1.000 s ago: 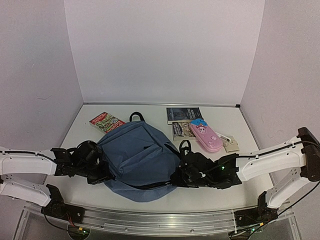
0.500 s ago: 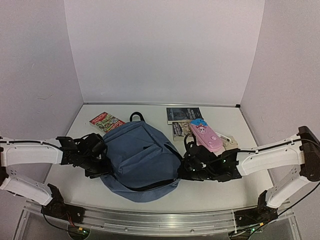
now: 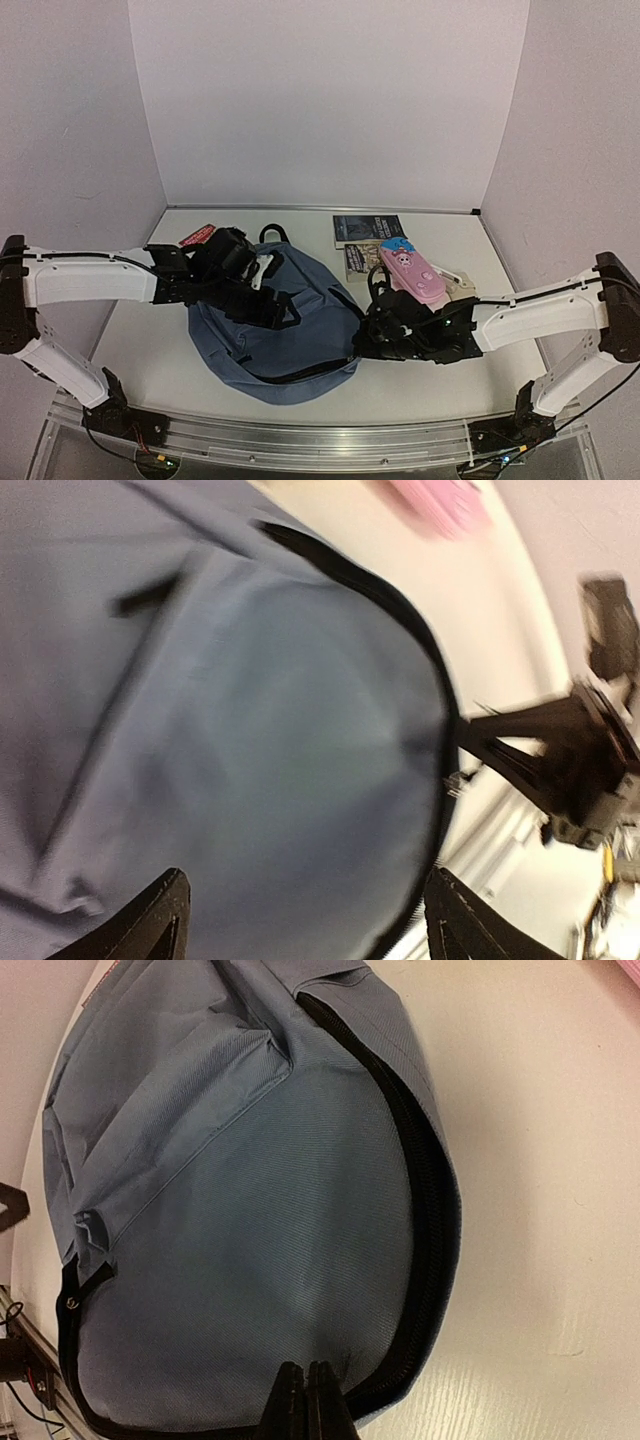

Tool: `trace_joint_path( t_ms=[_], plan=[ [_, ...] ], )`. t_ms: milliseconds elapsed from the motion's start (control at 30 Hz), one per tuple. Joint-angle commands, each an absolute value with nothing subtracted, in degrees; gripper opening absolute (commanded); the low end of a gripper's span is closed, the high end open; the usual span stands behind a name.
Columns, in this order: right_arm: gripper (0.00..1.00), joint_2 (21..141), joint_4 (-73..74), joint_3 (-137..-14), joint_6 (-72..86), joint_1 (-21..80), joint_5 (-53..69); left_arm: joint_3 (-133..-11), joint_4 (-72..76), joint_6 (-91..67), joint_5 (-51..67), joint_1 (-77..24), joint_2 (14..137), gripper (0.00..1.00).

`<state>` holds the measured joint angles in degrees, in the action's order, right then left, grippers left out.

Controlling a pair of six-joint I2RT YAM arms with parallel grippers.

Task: Pack the student bag
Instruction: Unzip the student bag at the center of the board.

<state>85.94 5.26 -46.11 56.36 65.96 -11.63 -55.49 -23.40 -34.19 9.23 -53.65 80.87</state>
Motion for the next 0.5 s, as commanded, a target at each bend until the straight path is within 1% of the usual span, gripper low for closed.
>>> trace_joint_path(
  t_ms=[0,300,467],
  plan=[
    [0.00,87.18,2.30,-46.58,56.79,65.52,-11.94,-56.51,-12.48,-32.82,21.11,-56.84,85.23,0.81],
    [0.00,87.58,0.44,-45.18,58.20,65.18,-10.49,-59.00,-9.69,-33.88,26.54,-62.23,93.36,0.84],
    [0.00,87.36,0.45,-44.01,59.21,65.13,-10.29,-60.87,-11.10,-33.86,24.81,-64.13,96.83,0.84]
  ],
)
